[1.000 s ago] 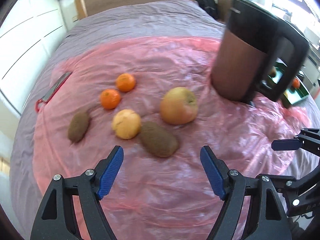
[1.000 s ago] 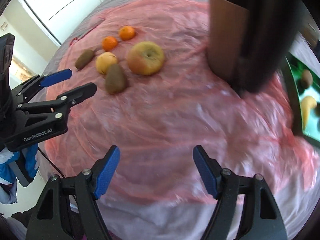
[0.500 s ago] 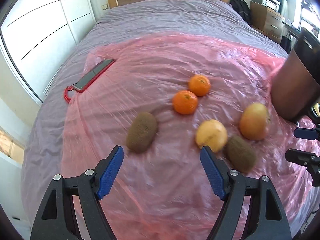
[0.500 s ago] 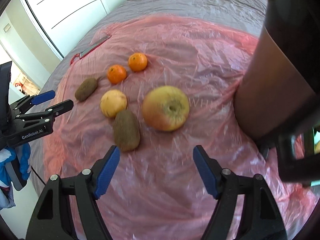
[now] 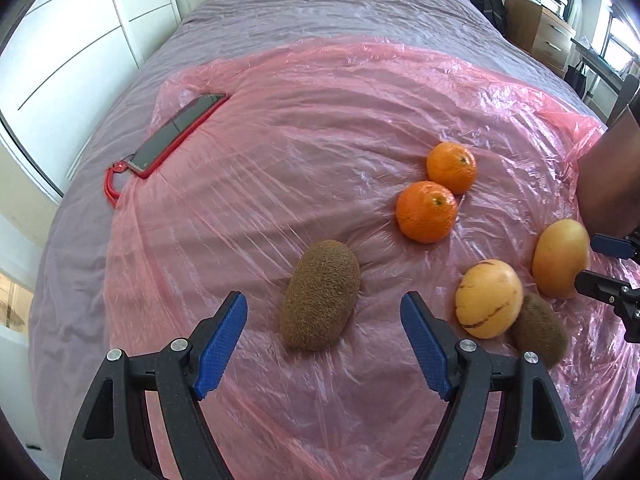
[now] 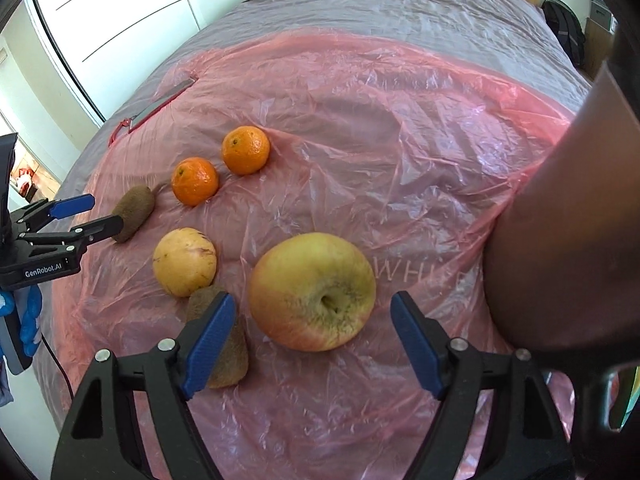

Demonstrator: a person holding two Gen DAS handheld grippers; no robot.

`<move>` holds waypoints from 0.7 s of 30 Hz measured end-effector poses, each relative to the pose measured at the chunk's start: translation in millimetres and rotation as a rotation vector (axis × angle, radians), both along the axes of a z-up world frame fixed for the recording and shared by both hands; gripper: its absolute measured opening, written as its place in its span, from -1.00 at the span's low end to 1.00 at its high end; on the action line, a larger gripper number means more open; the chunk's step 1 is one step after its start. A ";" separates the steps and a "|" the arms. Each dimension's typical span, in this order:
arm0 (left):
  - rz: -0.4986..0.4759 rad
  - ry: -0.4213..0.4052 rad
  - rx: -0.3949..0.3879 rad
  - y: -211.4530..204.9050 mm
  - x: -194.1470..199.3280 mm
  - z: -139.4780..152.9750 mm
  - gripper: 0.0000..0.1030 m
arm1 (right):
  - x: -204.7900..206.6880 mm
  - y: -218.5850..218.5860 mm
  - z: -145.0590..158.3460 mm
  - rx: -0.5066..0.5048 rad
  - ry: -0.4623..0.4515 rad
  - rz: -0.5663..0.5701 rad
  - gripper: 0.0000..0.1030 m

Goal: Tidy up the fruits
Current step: 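Grasp a brown kiwi with the left tool while the right tool grasps the large apple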

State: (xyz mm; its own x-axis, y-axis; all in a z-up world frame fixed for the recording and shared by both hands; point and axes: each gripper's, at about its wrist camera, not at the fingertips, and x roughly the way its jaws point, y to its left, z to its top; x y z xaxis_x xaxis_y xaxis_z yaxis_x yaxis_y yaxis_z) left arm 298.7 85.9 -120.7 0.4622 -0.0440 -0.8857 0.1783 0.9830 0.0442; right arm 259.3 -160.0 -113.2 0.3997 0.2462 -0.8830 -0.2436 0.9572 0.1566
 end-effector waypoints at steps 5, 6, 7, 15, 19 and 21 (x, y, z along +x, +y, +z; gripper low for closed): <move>-0.015 0.026 0.048 1.3 7.1 -15.6 0.44 | 9.2 0.3 -14.5 0.014 0.028 -0.007 1.00; -0.015 0.032 0.055 1.3 8.3 -17.6 0.44 | 10.5 0.5 -16.5 0.021 0.032 -0.004 1.00; -0.015 0.037 0.057 1.2 9.7 -18.9 0.44 | 12.1 2.1 -18.5 0.024 0.036 0.002 1.00; -0.049 0.064 0.068 -5.0 15.5 -30.5 0.32 | 23.3 7.6 -33.7 0.044 0.071 -0.001 1.00; -0.045 0.076 0.055 -4.6 18.2 -35.9 0.26 | 26.2 11.0 -40.3 0.032 0.082 -0.001 1.00; -0.046 0.085 0.042 -4.8 19.7 -37.9 0.20 | 27.6 12.2 -43.9 0.025 0.088 -0.001 1.00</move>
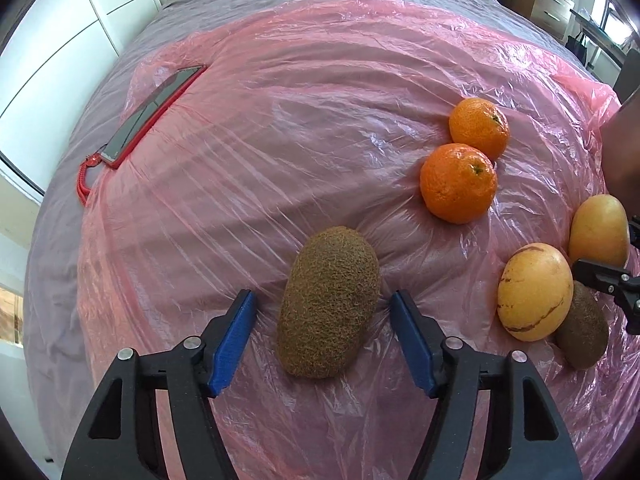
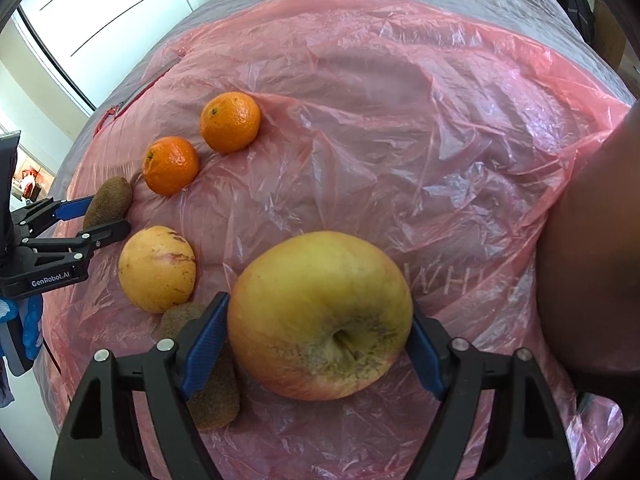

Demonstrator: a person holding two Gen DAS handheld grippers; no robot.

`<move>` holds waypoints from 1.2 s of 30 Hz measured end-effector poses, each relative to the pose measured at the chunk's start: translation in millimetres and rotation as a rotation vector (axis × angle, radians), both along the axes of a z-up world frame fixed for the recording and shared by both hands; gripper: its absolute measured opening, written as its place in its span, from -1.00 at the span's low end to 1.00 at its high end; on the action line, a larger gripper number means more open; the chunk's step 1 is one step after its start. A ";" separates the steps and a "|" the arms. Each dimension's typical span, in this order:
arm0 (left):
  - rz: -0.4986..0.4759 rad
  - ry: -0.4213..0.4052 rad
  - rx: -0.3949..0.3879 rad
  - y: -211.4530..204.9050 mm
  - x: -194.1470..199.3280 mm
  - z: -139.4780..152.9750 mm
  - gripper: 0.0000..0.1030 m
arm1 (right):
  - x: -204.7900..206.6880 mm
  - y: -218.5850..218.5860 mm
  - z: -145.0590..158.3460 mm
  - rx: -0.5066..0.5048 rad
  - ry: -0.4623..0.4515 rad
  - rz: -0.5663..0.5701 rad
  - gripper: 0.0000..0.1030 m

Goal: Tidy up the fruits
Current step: 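Grasp a brown kiwi with the left tool while the right tool grasps the large apple, then lift and carry the kiwi and apple with both tools over the green tray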

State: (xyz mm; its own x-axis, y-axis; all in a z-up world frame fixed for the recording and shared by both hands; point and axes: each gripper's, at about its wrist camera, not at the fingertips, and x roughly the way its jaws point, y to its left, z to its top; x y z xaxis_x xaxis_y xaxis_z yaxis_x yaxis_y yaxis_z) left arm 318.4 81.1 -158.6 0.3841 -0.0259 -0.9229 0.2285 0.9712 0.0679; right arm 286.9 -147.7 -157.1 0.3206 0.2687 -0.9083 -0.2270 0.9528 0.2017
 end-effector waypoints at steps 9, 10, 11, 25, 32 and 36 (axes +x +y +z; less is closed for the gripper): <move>0.001 0.030 -0.055 6.1 12.8 -4.7 -0.20 | 4.7 8.3 -7.7 -0.024 0.008 0.011 0.95; -0.004 0.031 -0.049 5.1 13.8 -4.6 -0.21 | 5.2 8.3 -7.5 -0.027 0.008 0.011 0.86; -0.011 0.031 -0.041 3.6 13.7 -4.4 -0.22 | 5.4 8.1 -7.6 -0.030 0.009 0.011 0.80; 0.040 0.017 -0.093 10.5 3.8 17.0 -0.25 | 2.0 -3.4 9.5 0.010 0.027 0.036 0.76; 0.079 -0.006 -0.108 16.2 -6.1 35.7 -0.25 | -7.0 -5.3 27.7 0.026 0.004 0.034 0.76; 0.112 -0.019 -0.138 21.0 -12.3 47.0 -0.25 | -12.0 -6.3 43.3 0.038 -0.017 0.030 0.76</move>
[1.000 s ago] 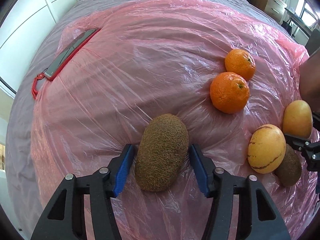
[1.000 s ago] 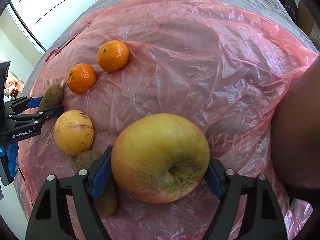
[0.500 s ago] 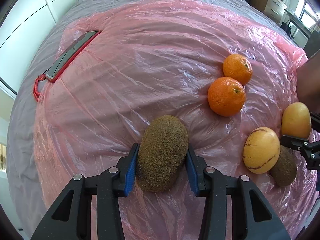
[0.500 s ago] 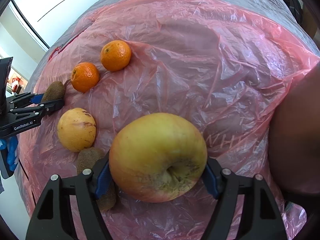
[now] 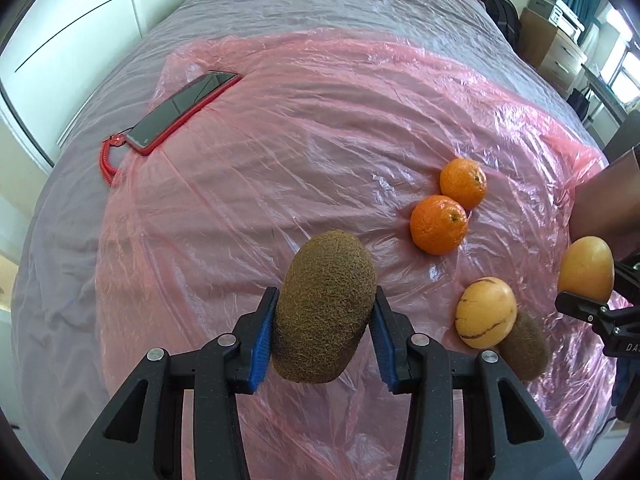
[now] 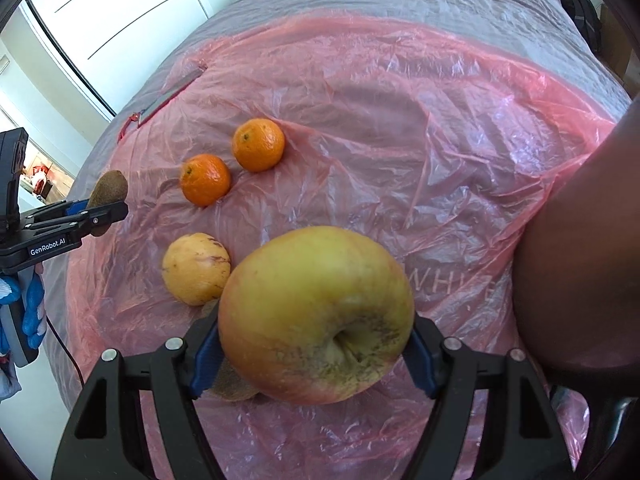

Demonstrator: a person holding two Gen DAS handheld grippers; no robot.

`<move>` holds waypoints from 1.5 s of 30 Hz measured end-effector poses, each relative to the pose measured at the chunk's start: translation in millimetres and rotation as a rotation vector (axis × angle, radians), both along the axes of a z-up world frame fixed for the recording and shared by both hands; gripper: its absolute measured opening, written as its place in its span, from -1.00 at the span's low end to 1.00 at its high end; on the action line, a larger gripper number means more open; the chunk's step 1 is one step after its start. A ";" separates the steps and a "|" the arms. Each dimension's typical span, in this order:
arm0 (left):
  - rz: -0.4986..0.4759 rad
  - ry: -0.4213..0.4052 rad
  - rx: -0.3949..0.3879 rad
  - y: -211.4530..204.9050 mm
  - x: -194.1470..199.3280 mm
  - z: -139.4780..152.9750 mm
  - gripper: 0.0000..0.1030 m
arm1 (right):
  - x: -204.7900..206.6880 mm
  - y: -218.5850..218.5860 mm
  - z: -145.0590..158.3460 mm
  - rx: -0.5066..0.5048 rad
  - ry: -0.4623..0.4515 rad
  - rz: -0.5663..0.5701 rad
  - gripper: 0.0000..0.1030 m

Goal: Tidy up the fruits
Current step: 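Lift and carry the kiwi and apple with both tools over the green tray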

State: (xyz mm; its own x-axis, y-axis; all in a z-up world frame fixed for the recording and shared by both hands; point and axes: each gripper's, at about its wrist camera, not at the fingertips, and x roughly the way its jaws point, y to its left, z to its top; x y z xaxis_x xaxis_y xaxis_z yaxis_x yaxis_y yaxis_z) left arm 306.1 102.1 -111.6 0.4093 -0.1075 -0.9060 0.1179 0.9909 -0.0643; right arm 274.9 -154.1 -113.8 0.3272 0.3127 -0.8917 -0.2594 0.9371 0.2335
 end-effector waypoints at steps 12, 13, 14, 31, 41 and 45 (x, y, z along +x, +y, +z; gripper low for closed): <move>0.027 0.001 -0.030 -12.0 -29.7 20.1 -0.25 | -34.7 -1.0 23.6 0.032 0.004 0.039 0.76; 0.026 0.005 -0.030 -14.0 -33.2 20.8 -0.25 | -38.7 -0.9 25.1 0.036 0.007 0.044 0.76; 0.022 0.007 -0.031 -16.0 -35.9 21.3 -0.25 | -42.8 -1.4 26.6 0.041 0.010 0.049 0.76; -0.143 0.068 -0.049 -90.5 -90.7 36.2 -0.25 | -111.2 -32.2 41.8 0.076 0.076 0.090 0.76; -0.314 0.121 -0.066 -160.1 -128.3 42.2 -0.25 | -144.3 -80.7 42.5 0.071 0.126 0.027 0.76; -0.416 0.150 -0.078 -200.3 -148.5 41.1 -0.25 | -155.3 -108.4 42.0 0.061 0.140 -0.021 0.76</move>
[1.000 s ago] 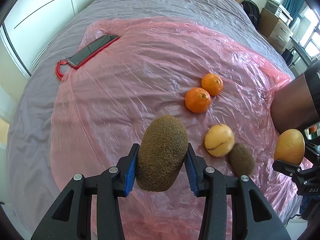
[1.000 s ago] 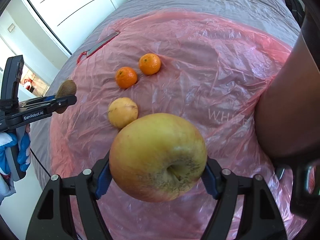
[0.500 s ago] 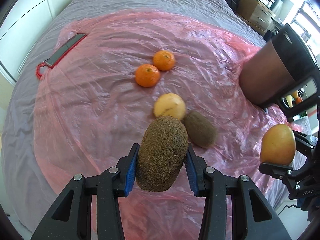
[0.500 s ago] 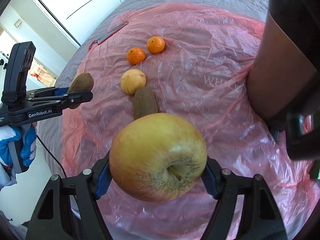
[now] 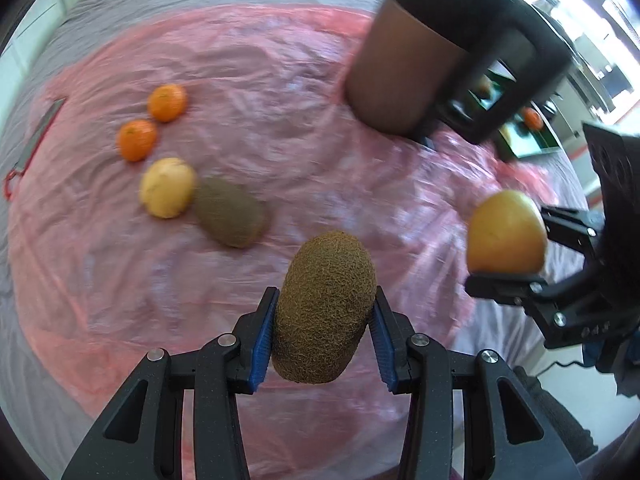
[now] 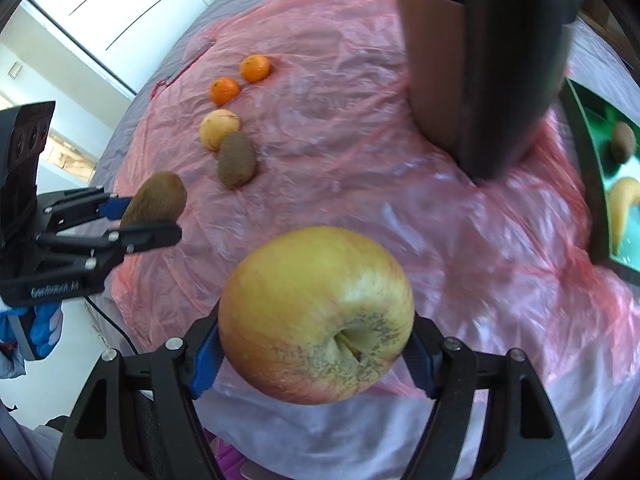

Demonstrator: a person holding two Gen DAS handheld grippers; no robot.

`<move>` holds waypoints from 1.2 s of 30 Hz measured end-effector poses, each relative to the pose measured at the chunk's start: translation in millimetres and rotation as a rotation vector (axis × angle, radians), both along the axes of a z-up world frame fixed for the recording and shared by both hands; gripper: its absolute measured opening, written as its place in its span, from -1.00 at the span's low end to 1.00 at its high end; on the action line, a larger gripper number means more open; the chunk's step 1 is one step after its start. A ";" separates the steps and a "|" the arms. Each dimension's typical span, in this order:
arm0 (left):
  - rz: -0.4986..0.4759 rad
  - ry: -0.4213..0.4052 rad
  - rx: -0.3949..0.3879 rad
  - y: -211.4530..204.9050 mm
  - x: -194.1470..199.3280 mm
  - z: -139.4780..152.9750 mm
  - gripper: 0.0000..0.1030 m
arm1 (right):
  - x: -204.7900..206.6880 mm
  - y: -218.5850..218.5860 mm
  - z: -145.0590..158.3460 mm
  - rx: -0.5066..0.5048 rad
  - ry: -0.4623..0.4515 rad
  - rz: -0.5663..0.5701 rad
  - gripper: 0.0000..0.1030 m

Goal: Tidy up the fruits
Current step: 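Lift and carry the kiwi and apple with both tools over the green tray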

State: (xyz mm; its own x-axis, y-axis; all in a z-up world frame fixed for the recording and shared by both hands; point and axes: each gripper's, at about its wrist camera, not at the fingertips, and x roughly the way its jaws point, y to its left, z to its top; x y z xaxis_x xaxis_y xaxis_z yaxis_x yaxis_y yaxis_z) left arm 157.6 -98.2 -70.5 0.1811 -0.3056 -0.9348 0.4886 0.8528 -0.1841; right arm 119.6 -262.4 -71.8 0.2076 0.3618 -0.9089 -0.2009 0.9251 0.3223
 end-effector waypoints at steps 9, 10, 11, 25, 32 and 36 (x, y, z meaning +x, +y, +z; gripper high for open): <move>-0.262 0.024 -0.046 -105.6 -33.2 4.2 -0.25 | -17.4 -73.0 4.7 -0.039 0.008 -0.145 0.76; -0.293 0.028 -0.055 -118.8 -36.2 5.5 -0.25 | -18.6 -83.5 5.8 -0.043 0.006 -0.167 0.76; -0.318 0.030 -0.061 -129.0 -38.4 7.0 -0.25 | -19.8 -90.7 6.5 -0.047 0.005 -0.181 0.76; -0.442 0.015 -0.143 -244.0 -35.9 27.0 -0.25 | -20.2 -212.4 21.4 -0.095 -0.063 -0.388 0.76; -0.414 -0.035 -0.205 -308.6 -8.2 39.1 -0.25 | 7.3 -284.9 31.5 -0.143 -0.150 -0.481 0.76; -0.350 -0.079 -0.212 -339.4 16.8 41.4 -0.25 | 33.1 -323.1 36.5 -0.174 -0.202 -0.512 0.76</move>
